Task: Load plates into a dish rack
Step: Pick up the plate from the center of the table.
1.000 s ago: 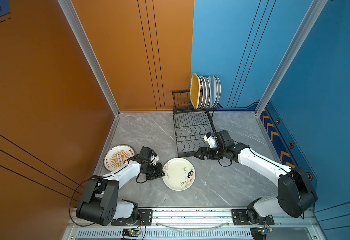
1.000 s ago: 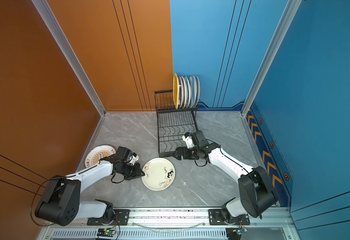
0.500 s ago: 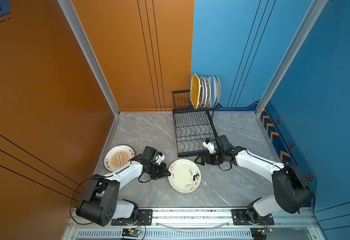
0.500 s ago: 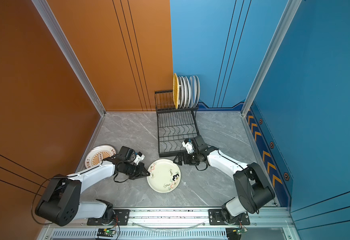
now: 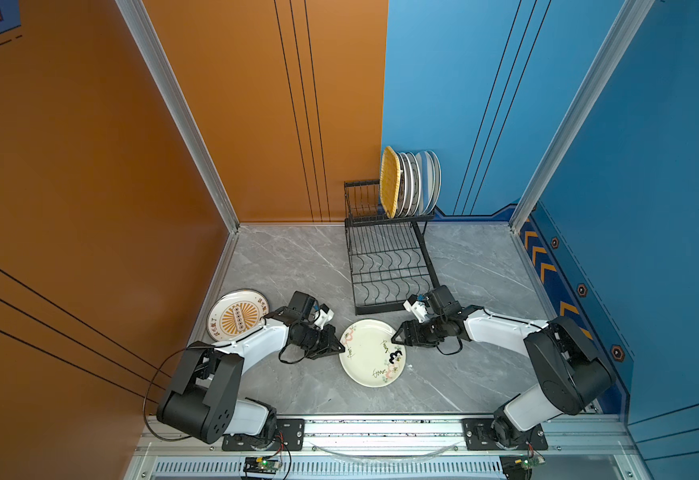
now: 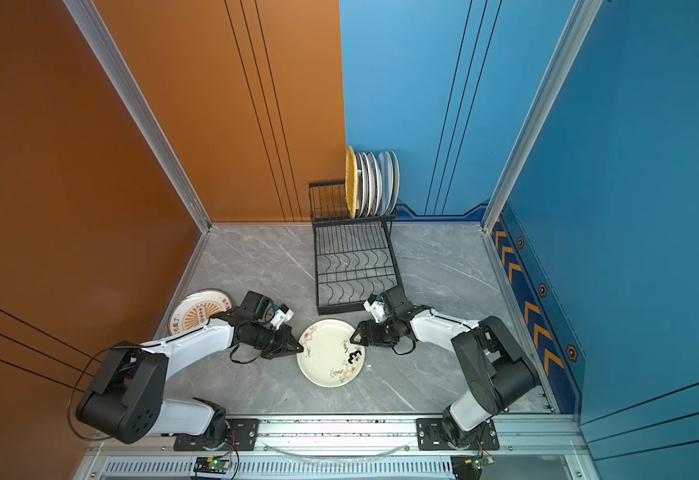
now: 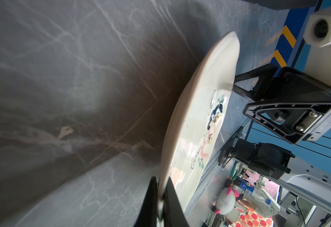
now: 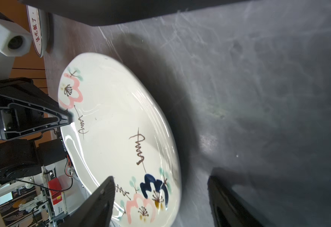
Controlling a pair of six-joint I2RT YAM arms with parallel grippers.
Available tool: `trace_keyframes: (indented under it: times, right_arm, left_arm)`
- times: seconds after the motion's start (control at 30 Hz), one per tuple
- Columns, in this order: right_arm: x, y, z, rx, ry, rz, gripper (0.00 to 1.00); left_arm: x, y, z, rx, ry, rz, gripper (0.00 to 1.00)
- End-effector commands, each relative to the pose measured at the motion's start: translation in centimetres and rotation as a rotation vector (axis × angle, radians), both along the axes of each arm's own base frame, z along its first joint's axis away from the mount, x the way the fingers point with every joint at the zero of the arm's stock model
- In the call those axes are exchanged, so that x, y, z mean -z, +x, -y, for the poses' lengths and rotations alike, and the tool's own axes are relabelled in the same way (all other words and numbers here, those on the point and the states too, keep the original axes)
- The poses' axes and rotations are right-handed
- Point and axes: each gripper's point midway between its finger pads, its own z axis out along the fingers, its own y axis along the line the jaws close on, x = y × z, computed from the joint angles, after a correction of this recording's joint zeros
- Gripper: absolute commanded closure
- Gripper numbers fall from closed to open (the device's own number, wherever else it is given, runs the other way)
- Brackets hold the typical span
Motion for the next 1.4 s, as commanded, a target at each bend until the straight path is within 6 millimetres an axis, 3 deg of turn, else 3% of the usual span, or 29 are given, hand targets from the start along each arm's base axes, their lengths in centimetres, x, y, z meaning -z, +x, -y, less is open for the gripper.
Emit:
trace_keyframes:
  times: [0.0,0.27,0.57,0.9,1.2,1.37]
  right_arm:
    - [0.5,-0.9,-0.7,-0.029,0.042,-0.036,0.27]
    - [1.2,-2.2,-2.3,-0.098,0.109,-0.103,0.31]
    - [-0.3,-2.5,-4.4,-0.147,0.205,-0.108,0.44]
    - [0.1,-2.6,-4.2,-0.158,0.17,-0.136,0.48]
    - [-0.2,-2.5,-4.5,-0.16,0.188,-0.149,0.62]
    - [-0.9,-2.5,-4.7,-0.167,0.209,-0.16,0.78]
  left_arm:
    - [-0.6,0.2,0.7,0.025,-0.022,0.005,1.0]
    - [0.3,0.1,1.1,0.033,-0.024,-0.008,1.0]
    - [0.7,0.7,2.0,0.038,-0.039,-0.005,1.0]
    - [1.4,0.9,2.4,0.039,-0.048,-0.007,1.0]
    - [1.4,1.7,2.9,0.037,-0.064,0.018,1.0]
    - [1.2,2.0,3.0,0.038,-0.073,0.024,1.0]
